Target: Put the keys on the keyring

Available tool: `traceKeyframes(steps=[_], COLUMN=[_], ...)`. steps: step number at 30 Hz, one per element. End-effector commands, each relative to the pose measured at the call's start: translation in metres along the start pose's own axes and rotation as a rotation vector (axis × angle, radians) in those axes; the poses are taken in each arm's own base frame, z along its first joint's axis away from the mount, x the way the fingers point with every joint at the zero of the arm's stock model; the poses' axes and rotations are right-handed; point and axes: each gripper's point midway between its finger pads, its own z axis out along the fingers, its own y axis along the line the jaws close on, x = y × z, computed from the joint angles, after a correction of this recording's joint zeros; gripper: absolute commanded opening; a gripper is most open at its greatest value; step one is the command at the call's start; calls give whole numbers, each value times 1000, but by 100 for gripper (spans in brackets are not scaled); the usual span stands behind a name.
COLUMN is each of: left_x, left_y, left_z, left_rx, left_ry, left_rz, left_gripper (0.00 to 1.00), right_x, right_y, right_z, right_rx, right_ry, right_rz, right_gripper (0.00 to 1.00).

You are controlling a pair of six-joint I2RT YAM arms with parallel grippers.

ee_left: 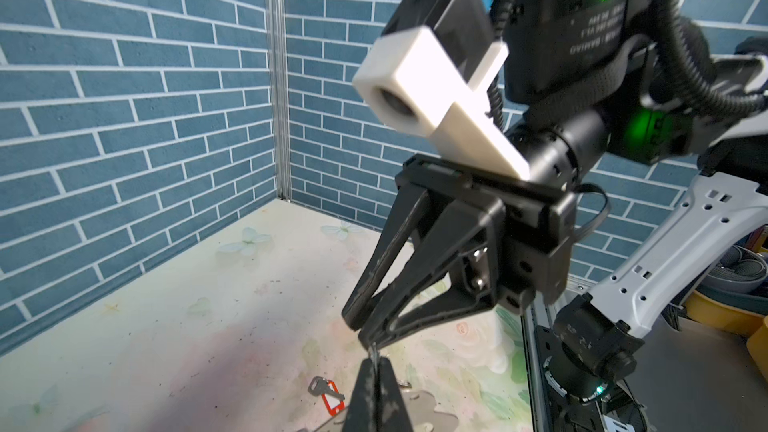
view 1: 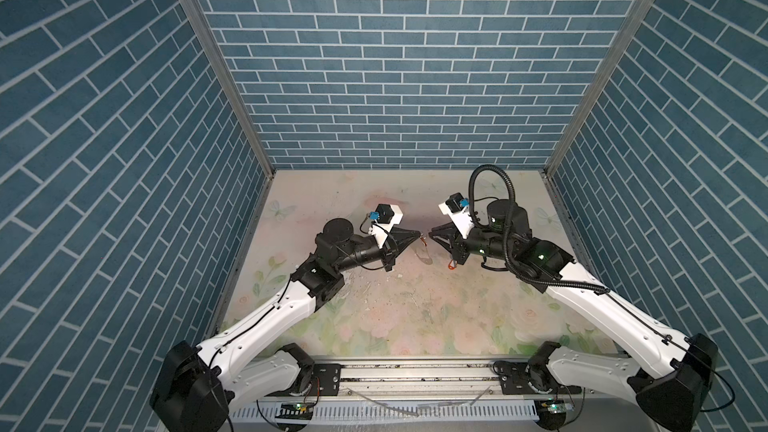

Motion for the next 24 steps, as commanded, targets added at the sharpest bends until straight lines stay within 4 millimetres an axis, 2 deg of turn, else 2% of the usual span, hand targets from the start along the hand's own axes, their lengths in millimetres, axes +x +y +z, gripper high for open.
traceKeyframes(steps=[1,8,24], left_x=[-17,-19,-21], left_y=[-2,-2,0], left_z=[2,1,0], left_rx=[14,8,-6], left_ry=[-59,-59,-77], left_rz=[19,21,24], left_gripper=[0,0,0], right_x=[-29,-29,-15], right_y=[-9,3,25], right_z=[-1,7,26], right_rx=[68,44,20], right_ry=[-154,-152,-115], right_rz=[61,54,42], right_gripper=[16,14,10])
